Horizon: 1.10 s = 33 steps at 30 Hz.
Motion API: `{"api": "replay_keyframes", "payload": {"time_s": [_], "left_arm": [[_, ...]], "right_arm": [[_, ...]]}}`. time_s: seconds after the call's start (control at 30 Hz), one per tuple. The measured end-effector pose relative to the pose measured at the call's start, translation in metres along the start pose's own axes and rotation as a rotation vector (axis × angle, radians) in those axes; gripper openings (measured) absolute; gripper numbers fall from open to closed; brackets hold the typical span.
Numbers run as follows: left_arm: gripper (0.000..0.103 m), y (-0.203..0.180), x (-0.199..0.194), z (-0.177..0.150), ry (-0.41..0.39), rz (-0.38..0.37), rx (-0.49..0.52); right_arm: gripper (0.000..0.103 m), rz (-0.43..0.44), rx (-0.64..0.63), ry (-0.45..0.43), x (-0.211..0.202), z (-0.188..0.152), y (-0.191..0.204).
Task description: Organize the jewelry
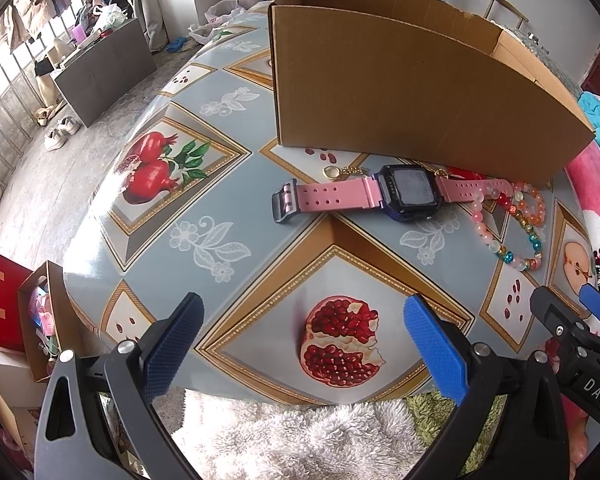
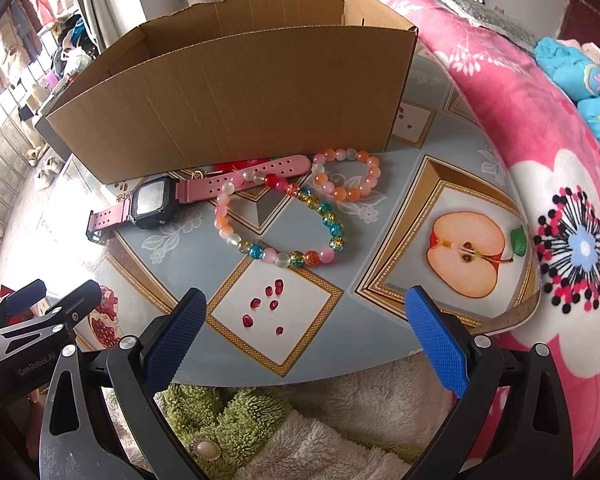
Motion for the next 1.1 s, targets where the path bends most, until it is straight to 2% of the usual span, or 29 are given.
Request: {"api": "replay_keyframes", "payload": {"time_s": [0.4,1.1], "left_arm": [[0.099,0.014,-0.006,0.006,-0.018,0.047,-0.019],[0.099,0.013,-0.013,0.004,-0.023,0.066,-0.029]], "right_arm": [[0.096,0.008,0.000,-0.009,-0.005,0.006,0.003],[0.096,0.020,-0.006,-0.019,-0.010,0.007,0.005]]}}
Point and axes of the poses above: each gripper's, at about its wrist camera, not at the fingertips, and x roughly the way its jaws point, y to its left, z to its top, the point moved 6 cm from there along x, roughly the way its jaws point, and after that the axes turned 9 degrees about z, right-handed, at the moved point
